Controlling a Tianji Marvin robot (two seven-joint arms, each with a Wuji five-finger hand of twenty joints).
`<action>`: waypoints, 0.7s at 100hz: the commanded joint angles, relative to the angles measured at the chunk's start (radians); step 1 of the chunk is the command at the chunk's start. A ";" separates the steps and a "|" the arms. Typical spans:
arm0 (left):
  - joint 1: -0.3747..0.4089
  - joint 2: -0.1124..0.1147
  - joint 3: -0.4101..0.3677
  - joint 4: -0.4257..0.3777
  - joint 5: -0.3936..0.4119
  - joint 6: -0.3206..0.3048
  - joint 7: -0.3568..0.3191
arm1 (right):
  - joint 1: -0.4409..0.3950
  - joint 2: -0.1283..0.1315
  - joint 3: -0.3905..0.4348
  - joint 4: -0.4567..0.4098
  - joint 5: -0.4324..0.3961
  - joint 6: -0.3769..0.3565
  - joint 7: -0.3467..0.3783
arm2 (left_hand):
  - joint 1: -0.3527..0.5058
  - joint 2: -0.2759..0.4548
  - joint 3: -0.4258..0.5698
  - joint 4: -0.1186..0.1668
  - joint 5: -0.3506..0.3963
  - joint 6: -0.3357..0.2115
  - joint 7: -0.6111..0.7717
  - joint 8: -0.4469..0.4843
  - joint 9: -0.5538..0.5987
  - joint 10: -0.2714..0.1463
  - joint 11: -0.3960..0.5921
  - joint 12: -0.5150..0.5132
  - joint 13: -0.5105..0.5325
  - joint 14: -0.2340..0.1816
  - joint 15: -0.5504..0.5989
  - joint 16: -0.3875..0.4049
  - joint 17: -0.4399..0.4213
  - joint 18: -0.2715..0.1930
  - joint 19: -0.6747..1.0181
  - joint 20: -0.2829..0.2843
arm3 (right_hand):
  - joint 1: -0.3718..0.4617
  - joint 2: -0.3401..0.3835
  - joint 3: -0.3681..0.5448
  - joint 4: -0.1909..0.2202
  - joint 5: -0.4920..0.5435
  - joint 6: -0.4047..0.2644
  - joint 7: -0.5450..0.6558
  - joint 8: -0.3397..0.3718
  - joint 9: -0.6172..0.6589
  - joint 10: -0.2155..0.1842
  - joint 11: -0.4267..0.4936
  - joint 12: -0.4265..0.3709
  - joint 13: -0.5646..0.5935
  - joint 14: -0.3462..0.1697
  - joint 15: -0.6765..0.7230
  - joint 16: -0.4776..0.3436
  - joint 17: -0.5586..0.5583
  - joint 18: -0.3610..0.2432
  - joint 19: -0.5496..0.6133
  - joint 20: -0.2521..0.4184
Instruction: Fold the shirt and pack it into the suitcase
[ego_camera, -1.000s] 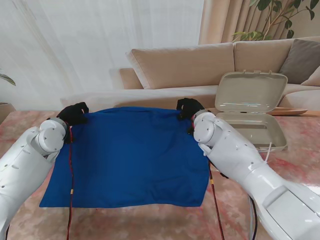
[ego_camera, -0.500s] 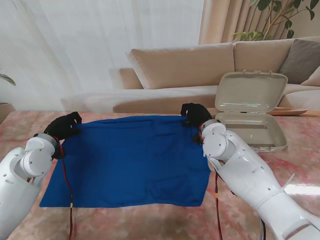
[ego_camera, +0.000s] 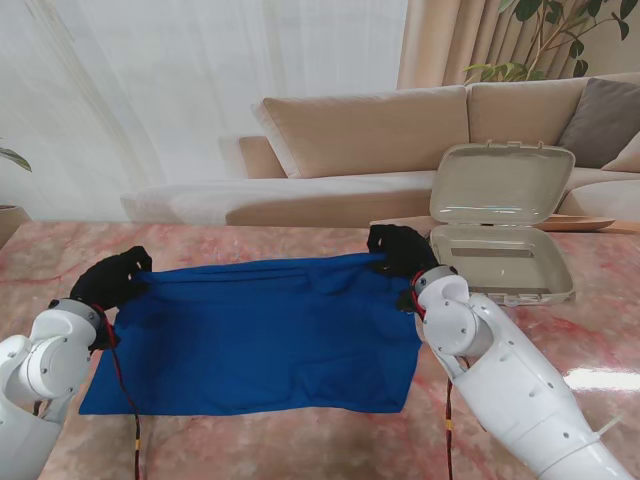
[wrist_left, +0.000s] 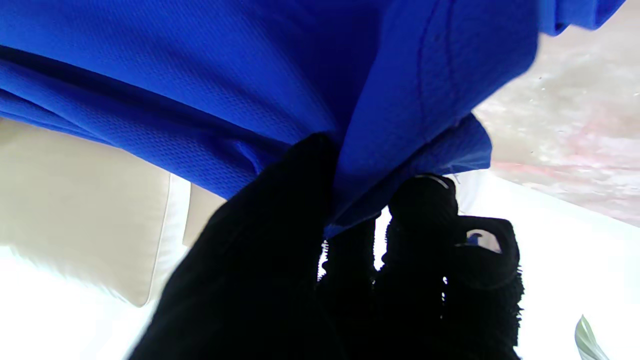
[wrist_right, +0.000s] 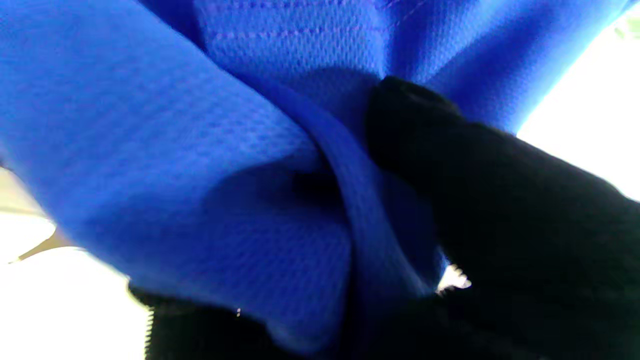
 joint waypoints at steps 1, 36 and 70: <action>0.030 -0.006 -0.002 -0.014 -0.002 0.021 0.010 | -0.039 0.012 0.009 -0.009 -0.006 -0.015 0.008 | 0.083 -0.006 -0.020 -0.010 0.021 -0.027 0.001 0.022 0.028 0.008 -0.009 0.016 -0.010 0.048 0.041 0.019 -0.007 0.010 0.055 0.030 | 0.068 -0.025 0.081 0.040 0.044 -0.019 0.049 -0.007 0.057 0.146 0.045 0.005 0.043 -0.062 0.021 0.031 0.011 -0.002 0.105 0.007; 0.158 -0.020 -0.030 -0.110 0.006 0.058 0.064 | -0.181 0.020 0.081 -0.109 -0.048 -0.061 -0.028 | 0.091 -0.006 -0.037 -0.016 0.025 -0.028 -0.004 0.024 0.036 0.027 -0.030 0.035 -0.011 0.057 0.038 0.023 -0.008 0.017 0.052 0.042 | 0.059 -0.086 0.109 0.018 0.080 -0.031 0.030 -0.013 0.092 0.143 0.028 -0.009 0.042 -0.046 0.033 0.038 0.026 0.016 0.113 -0.003; 0.248 -0.031 -0.033 -0.128 0.016 0.104 0.118 | -0.266 0.030 0.098 -0.129 -0.053 -0.108 -0.013 | 0.114 0.014 -0.099 -0.022 0.028 -0.032 -0.010 0.027 0.036 0.017 -0.053 0.051 -0.018 0.057 0.026 0.023 -0.017 0.020 0.039 0.050 | 0.057 -0.145 0.107 -0.013 0.132 -0.079 0.023 -0.090 0.126 0.117 0.002 -0.066 0.040 -0.013 -0.010 0.021 0.015 0.040 0.087 -0.029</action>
